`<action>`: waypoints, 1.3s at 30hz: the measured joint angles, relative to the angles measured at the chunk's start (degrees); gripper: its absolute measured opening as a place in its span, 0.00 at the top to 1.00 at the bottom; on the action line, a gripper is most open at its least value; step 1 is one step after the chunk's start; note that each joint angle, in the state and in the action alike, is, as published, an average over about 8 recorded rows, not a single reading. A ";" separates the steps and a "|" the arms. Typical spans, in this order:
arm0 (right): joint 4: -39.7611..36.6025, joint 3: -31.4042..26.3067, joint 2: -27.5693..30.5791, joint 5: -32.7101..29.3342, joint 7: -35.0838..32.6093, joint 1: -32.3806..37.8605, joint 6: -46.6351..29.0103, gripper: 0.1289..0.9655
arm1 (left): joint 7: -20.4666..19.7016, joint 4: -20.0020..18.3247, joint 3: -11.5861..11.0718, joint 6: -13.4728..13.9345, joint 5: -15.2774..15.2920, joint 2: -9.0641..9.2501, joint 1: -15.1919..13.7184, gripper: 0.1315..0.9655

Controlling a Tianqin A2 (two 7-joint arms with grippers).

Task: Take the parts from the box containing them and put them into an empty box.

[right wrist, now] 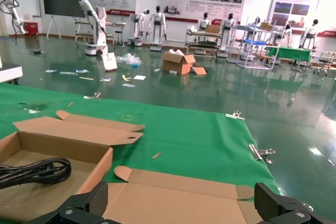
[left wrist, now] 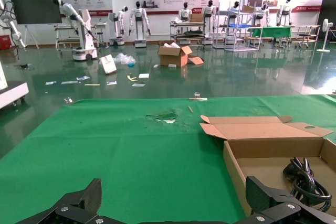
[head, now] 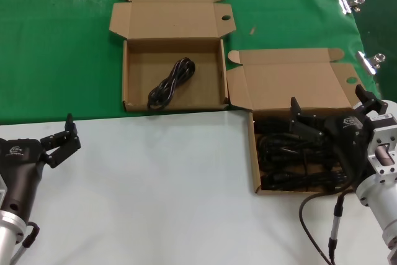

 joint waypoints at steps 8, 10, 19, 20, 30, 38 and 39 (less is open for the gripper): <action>0.00 0.00 0.00 0.00 0.00 0.00 0.00 0.00 | 0.00 0.00 0.00 0.00 0.00 0.00 0.00 0.00; 0.00 0.00 0.00 0.00 0.00 0.00 0.00 0.00 | 0.00 0.00 0.00 0.00 0.00 0.00 0.00 0.00; 0.00 0.00 0.00 0.00 0.00 0.00 0.00 0.00 | 0.00 0.00 0.00 0.00 0.00 0.00 0.00 0.00; 0.00 0.00 0.00 0.00 0.00 0.00 0.00 0.00 | 0.00 0.00 0.00 0.00 0.00 0.00 0.00 0.00; 0.00 0.00 0.00 0.00 0.00 0.00 0.00 0.00 | 0.00 0.00 0.00 0.00 0.00 0.00 0.00 0.00; 0.00 0.00 0.00 0.00 0.00 0.00 0.00 0.00 | 0.00 0.00 0.00 0.00 0.00 0.00 0.00 0.00; 0.00 0.00 0.00 0.00 0.00 0.00 0.00 0.00 | 0.00 0.00 0.00 0.00 0.00 0.00 0.00 0.00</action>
